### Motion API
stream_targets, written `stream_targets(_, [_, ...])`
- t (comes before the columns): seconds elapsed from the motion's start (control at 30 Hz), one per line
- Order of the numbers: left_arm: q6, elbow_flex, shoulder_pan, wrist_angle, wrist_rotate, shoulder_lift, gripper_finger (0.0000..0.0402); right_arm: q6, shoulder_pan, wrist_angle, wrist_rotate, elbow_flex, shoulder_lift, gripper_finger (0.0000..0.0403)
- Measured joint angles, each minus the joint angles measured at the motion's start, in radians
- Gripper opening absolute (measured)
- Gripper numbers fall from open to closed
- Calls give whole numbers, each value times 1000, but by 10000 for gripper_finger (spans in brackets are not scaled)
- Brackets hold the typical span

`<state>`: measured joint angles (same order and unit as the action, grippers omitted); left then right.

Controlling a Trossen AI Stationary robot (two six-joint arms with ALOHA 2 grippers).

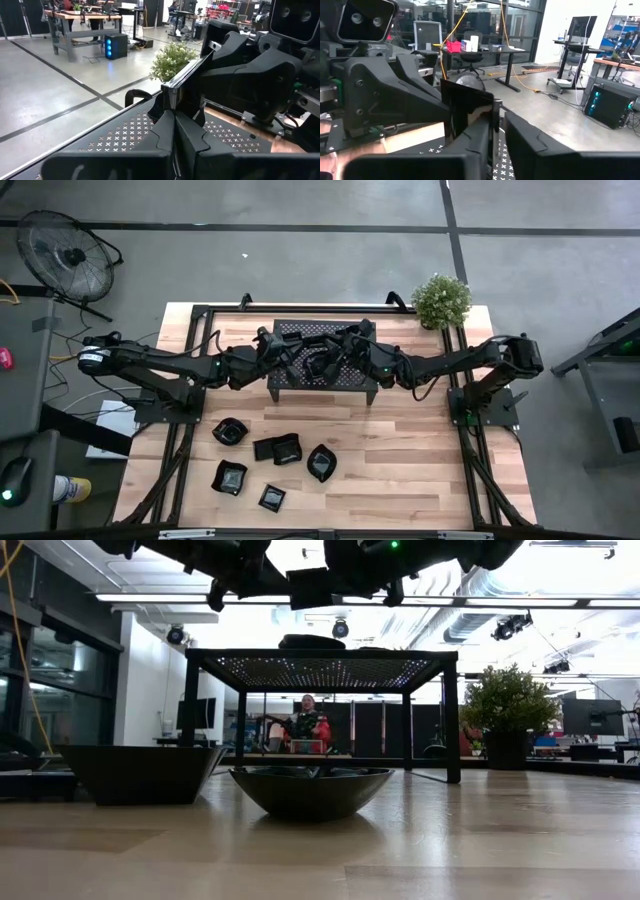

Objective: Pick & Place Mini shaped plates
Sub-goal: Stack the black square plate on top of the black square plate on the shelf

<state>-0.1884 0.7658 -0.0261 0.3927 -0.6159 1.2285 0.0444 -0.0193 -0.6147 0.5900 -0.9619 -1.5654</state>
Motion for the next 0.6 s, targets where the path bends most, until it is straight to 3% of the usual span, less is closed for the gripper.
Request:
stream_targets(0.27, [0,0,0,0,0,0,1,-17,-1,0,3,0,1,127])
stream_targets(0.6, [5,-1,0,-11,-24,-19,1,-2,10,23,-7,0,69,145])
